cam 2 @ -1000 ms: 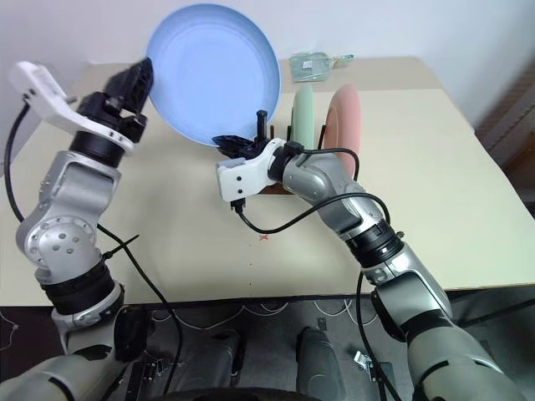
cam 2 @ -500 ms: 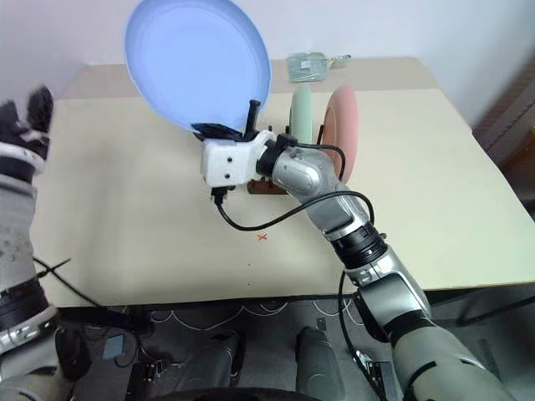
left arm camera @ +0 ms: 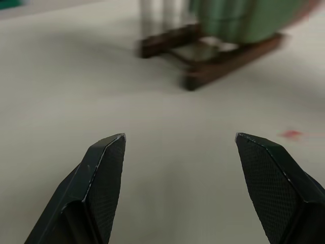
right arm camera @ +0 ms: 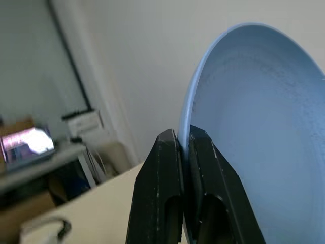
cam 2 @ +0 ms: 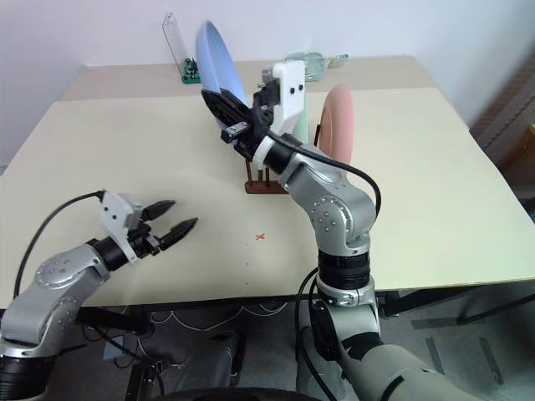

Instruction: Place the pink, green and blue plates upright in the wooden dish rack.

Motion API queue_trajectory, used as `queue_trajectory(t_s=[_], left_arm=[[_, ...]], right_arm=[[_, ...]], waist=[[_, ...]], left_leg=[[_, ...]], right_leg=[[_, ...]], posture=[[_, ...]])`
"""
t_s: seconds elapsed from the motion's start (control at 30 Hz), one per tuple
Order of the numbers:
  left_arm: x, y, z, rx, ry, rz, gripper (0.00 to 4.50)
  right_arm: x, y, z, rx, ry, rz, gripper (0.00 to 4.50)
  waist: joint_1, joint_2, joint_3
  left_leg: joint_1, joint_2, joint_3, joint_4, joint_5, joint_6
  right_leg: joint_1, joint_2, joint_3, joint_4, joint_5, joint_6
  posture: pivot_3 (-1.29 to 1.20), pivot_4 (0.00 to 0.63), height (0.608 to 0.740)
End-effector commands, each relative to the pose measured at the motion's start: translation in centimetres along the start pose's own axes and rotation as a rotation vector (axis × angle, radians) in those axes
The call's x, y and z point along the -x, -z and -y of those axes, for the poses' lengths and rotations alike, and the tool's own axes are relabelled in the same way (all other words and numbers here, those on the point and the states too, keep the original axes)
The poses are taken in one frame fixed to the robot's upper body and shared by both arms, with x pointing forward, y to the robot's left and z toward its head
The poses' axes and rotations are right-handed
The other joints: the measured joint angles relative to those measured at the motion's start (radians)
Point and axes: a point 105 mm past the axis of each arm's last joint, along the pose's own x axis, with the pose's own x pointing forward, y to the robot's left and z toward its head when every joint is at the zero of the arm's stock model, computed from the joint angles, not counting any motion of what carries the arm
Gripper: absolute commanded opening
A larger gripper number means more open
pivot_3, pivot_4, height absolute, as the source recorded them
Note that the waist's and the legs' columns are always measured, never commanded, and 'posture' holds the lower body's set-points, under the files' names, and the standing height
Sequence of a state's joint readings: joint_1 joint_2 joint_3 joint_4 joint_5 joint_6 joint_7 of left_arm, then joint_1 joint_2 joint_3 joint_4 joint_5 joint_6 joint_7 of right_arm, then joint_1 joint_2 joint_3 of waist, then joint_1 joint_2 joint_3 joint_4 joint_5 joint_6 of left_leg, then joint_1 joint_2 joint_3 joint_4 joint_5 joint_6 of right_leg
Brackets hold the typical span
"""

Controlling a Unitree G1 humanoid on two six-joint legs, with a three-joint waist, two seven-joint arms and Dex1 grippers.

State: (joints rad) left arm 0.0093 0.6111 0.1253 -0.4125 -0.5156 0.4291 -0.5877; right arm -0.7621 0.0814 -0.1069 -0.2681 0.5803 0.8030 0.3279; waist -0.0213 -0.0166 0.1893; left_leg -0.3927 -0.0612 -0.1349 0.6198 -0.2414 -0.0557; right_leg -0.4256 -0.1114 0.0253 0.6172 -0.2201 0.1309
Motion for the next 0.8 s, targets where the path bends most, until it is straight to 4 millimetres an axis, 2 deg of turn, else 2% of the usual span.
queue_trajectory(t_s=[0.03,0.17,0.3,0.8], left_arm=[[-0.2,-1.4,-0.1,-0.026,0.005,0.049,3.53],[-0.4,-1.7,-0.1,-0.034,0.008,0.058,3.53],[-0.4,-1.8,0.2,-0.04,0.013,0.066,3.53],[-0.8,-1.2,0.6,-0.063,0.022,0.054,3.53]], right_arm=[[0.3,-1.7,0.6,-0.074,0.044,0.064,0.0],[0.5,-1.2,2.0,-0.16,0.111,0.043,0.0],[0.4,-0.6,2.4,-0.198,0.133,0.007,0.0],[0.4,-0.8,3.1,-0.295,0.176,0.01,0.0]], waist=[[0.001,0.0,0.0],[-0.001,0.001,0.0],[-0.001,0.001,-0.001],[0.0,0.001,-0.001]], left_leg=[[0.0,0.0,0.0,0.0,0.0,0.0],[0.0,0.001,0.001,0.0,0.0,0.0],[0.0,0.001,0.001,0.0,0.0,0.0],[0.0,0.002,0.001,0.0,0.0,0.0]], right_leg=[[0.0,0.0,0.0,0.0,0.0,0.0],[0.0,0.0,0.0,0.0,0.0,0.0],[0.0,0.001,0.0,0.0,0.0,0.0],[0.001,0.001,0.0,-0.001,0.0,0.0]], posture=[[0.0,0.15,0.74],[0.0,0.15,0.74],[0.0,0.15,0.74],[0.0,0.15,0.74]])
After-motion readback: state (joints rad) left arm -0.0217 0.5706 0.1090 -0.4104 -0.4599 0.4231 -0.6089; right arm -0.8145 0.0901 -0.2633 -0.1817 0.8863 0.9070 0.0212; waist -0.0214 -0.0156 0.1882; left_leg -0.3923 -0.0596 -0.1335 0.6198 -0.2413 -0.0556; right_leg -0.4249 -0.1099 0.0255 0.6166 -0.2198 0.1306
